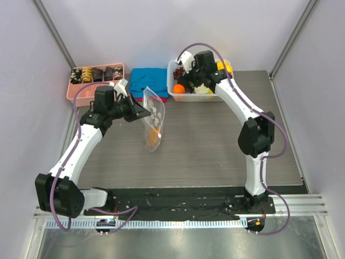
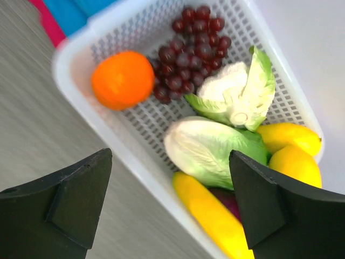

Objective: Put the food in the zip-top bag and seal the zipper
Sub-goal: Adjust the fake vegetable in the bin.

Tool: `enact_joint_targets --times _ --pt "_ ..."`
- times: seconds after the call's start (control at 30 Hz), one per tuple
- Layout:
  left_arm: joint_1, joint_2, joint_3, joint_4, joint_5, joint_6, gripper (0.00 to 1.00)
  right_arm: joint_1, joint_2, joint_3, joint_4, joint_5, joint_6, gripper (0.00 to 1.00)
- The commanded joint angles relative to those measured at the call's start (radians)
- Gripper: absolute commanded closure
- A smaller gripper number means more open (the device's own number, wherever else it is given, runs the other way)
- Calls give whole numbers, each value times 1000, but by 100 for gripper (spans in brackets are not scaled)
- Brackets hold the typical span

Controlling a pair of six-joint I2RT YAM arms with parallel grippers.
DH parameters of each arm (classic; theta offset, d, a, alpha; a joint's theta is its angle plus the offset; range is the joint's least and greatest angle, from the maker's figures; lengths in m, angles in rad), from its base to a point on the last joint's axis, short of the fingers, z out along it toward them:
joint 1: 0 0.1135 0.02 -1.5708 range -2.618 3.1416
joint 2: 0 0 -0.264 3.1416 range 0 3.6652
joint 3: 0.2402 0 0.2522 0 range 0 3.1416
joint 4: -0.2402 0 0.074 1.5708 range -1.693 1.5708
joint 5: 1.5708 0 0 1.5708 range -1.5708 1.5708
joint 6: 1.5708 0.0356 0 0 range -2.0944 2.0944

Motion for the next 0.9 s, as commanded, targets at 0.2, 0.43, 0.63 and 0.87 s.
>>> enact_joint_targets --times 0.2,0.43,0.63,0.87 --pt "3 -10 32 -10 10 36 100 -43 176 85 31 145 -466 3" --pt "3 -2 27 -6 13 35 100 -54 230 205 72 12 -226 3" --pt "3 4 30 -9 10 32 100 -54 316 327 81 9 26 4" --pt "3 -13 30 -18 10 42 100 -78 267 208 69 85 -265 0"
